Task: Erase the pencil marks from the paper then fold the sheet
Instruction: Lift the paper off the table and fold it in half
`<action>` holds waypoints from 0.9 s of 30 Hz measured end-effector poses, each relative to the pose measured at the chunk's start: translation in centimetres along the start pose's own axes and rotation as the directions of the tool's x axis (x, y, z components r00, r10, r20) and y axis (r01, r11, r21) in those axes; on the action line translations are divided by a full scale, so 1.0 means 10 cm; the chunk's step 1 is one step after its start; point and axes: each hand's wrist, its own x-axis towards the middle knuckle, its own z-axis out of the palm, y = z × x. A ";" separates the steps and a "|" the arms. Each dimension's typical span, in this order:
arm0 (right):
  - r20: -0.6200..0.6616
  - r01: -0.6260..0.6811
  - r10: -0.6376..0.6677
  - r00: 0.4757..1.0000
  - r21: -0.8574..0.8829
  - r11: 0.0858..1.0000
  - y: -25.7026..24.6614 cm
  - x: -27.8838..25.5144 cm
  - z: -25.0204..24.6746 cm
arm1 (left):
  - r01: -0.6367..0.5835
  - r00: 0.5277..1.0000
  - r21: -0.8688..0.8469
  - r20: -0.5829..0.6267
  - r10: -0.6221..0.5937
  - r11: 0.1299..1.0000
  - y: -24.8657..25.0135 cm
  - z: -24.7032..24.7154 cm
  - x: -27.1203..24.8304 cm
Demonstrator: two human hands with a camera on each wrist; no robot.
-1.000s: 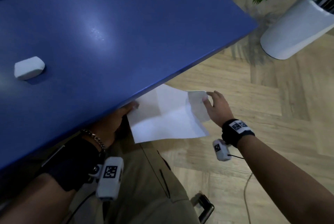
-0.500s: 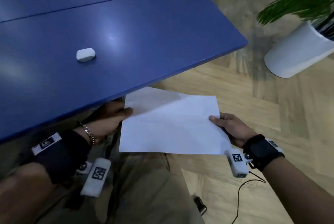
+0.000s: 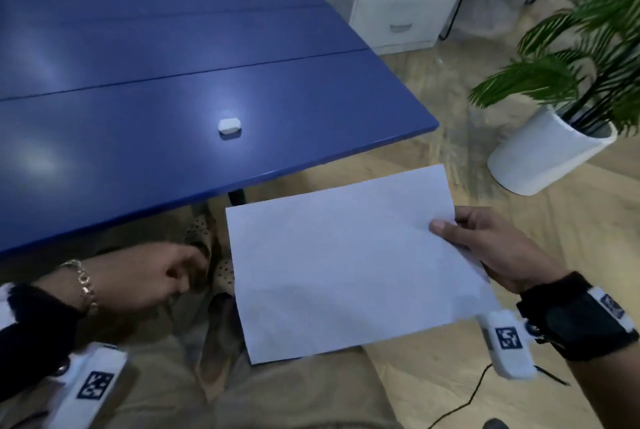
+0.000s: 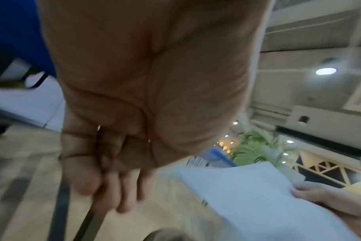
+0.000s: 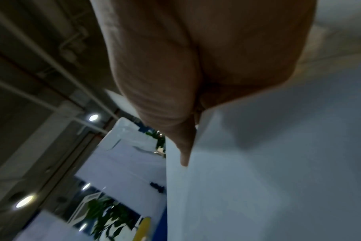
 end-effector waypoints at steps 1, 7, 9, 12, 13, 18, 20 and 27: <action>0.023 0.033 -0.031 0.999 -0.055 0.998 -0.16 -0.04 0.00 | 0.050 0.997 0.062 -0.066 -0.045 0.997 -0.06 -0.02 -0.15; 0.291 0.292 -0.208 0.934 -0.285 0.913 -1.29 -0.02 0.38 | -0.208 0.693 -0.110 -0.718 0.067 0.972 0.33 -0.25 -0.85; 0.375 0.379 -0.244 0.895 -0.347 0.858 -1.66 0.10 0.63 | -0.263 0.737 -0.160 -0.670 0.091 0.951 0.52 -0.34 -0.98; 0.481 0.480 -0.262 0.837 -0.416 0.772 -2.15 0.33 1.07 | -0.388 0.833 -0.349 -0.528 0.164 0.853 0.54 -0.45 -1.09; 0.488 0.503 -0.280 0.827 -0.420 0.755 -2.29 0.42 1.22 | -0.432 0.827 -0.414 -0.537 0.168 0.801 0.51 -0.49 -1.12; 0.360 0.567 -0.473 0.804 -0.227 0.792 -2.62 0.78 1.64 | -0.581 0.631 -0.588 -0.762 -0.145 0.562 0.02 -0.64 -1.28; 0.334 0.440 -0.425 0.841 0.034 0.897 -2.46 0.87 1.80 | -0.643 0.570 -0.617 -0.781 -0.255 0.454 -0.23 -0.71 -1.33; 0.471 0.336 -0.352 0.809 0.121 0.934 -1.67 0.78 2.91 | -0.607 0.366 -0.613 -0.780 -0.507 0.505 -0.58 -0.91 -1.17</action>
